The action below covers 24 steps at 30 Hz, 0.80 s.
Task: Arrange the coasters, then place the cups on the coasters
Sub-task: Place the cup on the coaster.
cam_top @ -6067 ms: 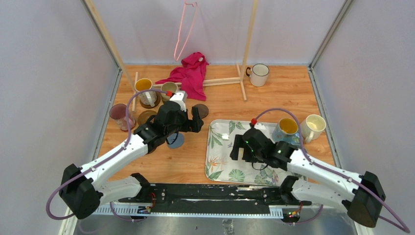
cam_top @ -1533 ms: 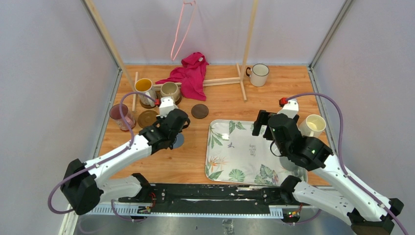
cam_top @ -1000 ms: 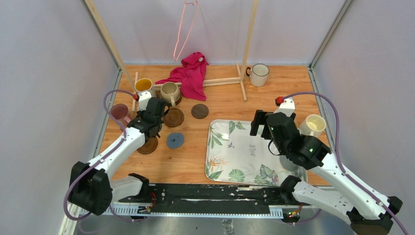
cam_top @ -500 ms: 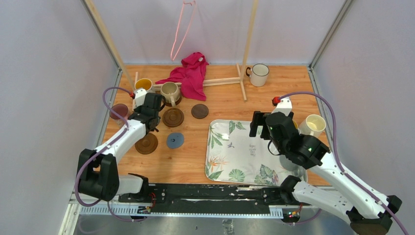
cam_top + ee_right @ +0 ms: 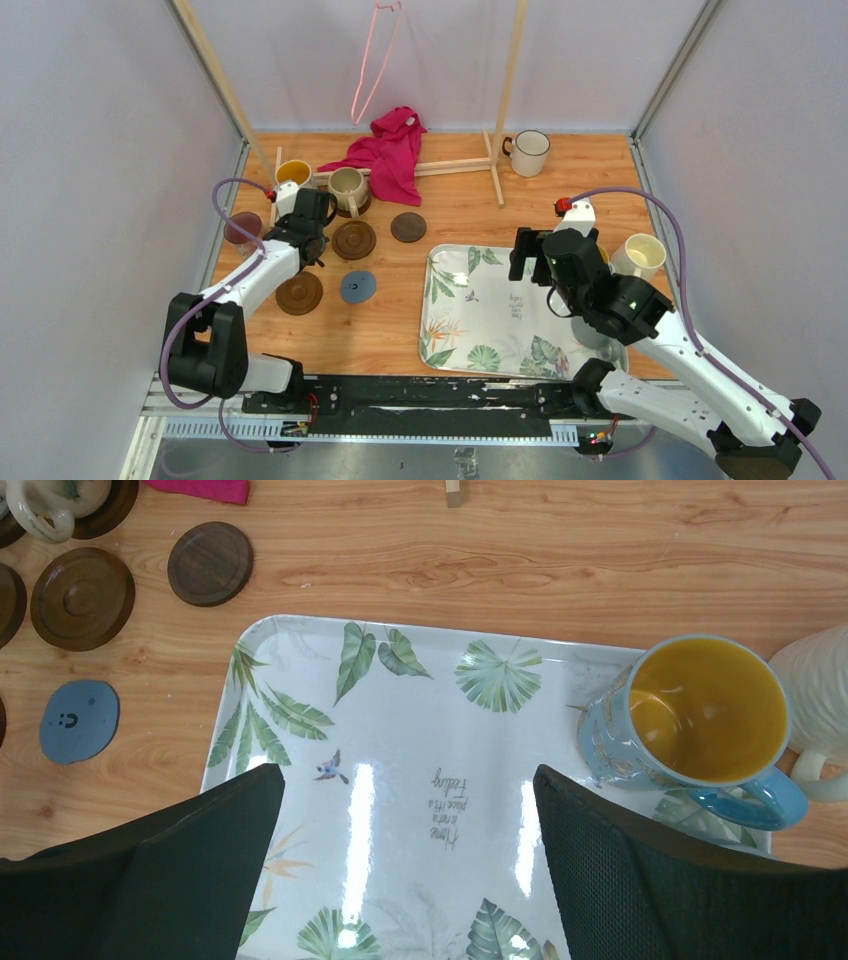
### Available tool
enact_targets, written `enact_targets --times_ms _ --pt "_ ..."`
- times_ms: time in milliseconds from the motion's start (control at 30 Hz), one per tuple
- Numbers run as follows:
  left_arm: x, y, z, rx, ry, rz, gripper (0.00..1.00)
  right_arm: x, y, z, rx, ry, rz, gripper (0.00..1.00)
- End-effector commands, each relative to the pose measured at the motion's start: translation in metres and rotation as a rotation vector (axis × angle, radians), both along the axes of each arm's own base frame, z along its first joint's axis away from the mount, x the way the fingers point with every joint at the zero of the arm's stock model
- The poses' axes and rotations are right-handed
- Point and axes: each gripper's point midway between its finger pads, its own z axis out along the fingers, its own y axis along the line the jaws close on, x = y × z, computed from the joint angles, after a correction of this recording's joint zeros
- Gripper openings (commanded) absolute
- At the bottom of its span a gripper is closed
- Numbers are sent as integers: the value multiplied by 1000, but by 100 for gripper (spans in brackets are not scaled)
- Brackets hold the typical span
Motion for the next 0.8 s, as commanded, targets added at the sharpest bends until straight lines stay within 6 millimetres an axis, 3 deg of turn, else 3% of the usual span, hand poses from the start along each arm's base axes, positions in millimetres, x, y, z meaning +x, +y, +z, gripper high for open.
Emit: enact_targets --times_ms 0,400,533,767 --pt "14 6 13 -2 -68 42 7 -1 1 2 6 -1 8 100" --pt "10 4 19 -24 -77 26 43 -1 4 1 9 9 17 100" --pt "8 2 29 -34 -97 4 69 -1 4 1 15 11 14 100" --pt "2 -8 46 -76 -127 -66 96 1 5 -3 17 23 -2 100"
